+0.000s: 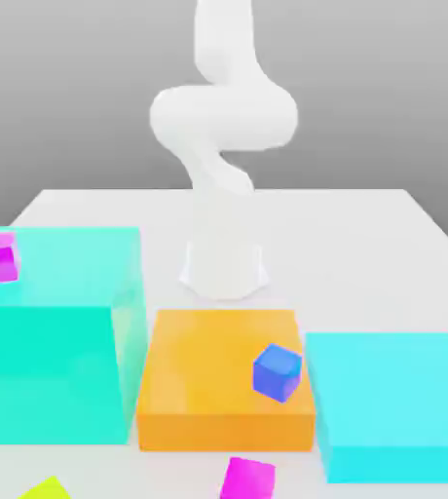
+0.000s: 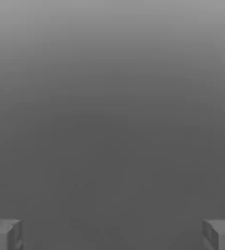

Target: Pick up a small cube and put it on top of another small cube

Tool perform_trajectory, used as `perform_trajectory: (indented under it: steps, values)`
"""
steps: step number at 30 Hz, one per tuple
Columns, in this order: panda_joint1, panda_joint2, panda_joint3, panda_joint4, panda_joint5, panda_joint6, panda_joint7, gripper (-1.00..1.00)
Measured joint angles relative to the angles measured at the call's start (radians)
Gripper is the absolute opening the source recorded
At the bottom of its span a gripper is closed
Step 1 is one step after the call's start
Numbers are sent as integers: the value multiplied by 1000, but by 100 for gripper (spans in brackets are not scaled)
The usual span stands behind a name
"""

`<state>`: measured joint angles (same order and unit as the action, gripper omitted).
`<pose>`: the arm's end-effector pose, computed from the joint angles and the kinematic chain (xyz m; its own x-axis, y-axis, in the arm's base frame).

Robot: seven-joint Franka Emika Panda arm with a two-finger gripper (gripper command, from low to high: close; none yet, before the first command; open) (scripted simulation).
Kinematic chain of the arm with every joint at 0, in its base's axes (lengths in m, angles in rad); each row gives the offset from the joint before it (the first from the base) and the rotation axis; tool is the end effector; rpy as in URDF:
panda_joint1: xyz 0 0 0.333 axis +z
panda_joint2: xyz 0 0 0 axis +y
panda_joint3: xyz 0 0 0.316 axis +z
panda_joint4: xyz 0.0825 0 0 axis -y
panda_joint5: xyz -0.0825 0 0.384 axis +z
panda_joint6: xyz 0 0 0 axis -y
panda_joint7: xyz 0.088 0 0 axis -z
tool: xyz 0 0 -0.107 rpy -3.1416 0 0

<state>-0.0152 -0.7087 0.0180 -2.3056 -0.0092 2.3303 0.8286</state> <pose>0.3800 0.0033 0.6784 0.5012 -0.7280 0.4677 -0.5484 -0.6854 -0.4790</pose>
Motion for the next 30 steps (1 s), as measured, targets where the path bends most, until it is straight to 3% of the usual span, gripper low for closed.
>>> perform_trajectory:
  steps: [13, 30]
  values:
    - [-56, 478, 74, -29, -65, 157, 163, 0]
    - [-37, 1089, 77, -46, -80, 402, 306, 0]
